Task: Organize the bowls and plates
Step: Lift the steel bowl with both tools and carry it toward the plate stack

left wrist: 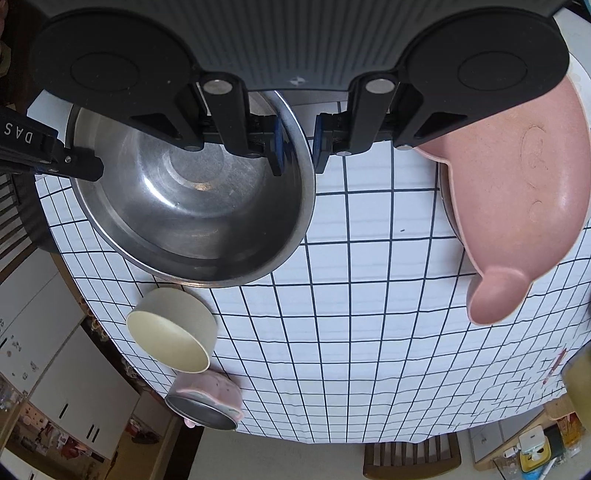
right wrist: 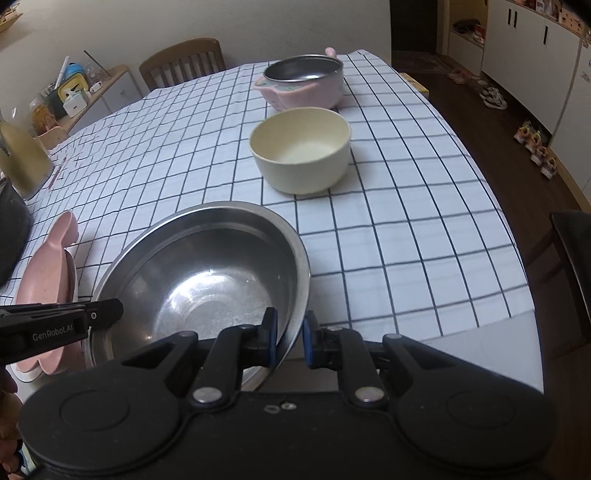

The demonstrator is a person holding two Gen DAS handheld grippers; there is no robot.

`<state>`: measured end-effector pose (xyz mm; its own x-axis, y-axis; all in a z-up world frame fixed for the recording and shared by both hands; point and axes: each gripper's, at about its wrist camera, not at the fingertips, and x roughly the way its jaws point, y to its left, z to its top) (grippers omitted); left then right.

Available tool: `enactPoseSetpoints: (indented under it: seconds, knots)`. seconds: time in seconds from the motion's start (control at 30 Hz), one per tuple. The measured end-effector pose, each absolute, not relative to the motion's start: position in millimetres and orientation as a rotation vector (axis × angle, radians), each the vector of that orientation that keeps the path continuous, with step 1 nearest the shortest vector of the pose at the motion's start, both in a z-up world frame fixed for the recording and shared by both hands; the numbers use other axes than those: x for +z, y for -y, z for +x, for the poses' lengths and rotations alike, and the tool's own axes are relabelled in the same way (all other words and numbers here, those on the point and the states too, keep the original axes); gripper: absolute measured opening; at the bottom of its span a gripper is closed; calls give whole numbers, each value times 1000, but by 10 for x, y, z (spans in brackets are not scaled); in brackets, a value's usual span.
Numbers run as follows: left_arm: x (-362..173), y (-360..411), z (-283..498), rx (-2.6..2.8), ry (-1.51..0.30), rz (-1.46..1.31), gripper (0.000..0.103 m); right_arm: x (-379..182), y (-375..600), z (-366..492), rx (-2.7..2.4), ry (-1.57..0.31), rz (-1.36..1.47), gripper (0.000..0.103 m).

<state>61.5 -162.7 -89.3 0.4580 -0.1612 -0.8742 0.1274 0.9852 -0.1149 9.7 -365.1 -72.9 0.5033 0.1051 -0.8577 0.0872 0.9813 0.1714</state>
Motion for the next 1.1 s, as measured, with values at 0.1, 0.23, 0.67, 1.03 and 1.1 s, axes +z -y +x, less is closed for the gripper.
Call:
enactPoseSetpoints:
  seconds: [0.1,0.23,0.67,1.03,1.1]
  knots:
    - [-918,1644,614,-182,-1084,-32,15,-749,3669,72,6,-1048,206,15]
    - [-945,1649,604,-184,-1090,-29,15,-769,3676,57,-1,-1054,215,14]
    - [-987,1637,587,-194,-1104,-17,15,-854,3645,18,-16,-1086,202,15]
    - [-936,1594,565,-205,-1109,-4,15,-762,3644,9,-29,-1070,182,24]
    - [-893,1583,544,-204,-1100,-1,15,-716,3645,12,-28,-1062,177,24]
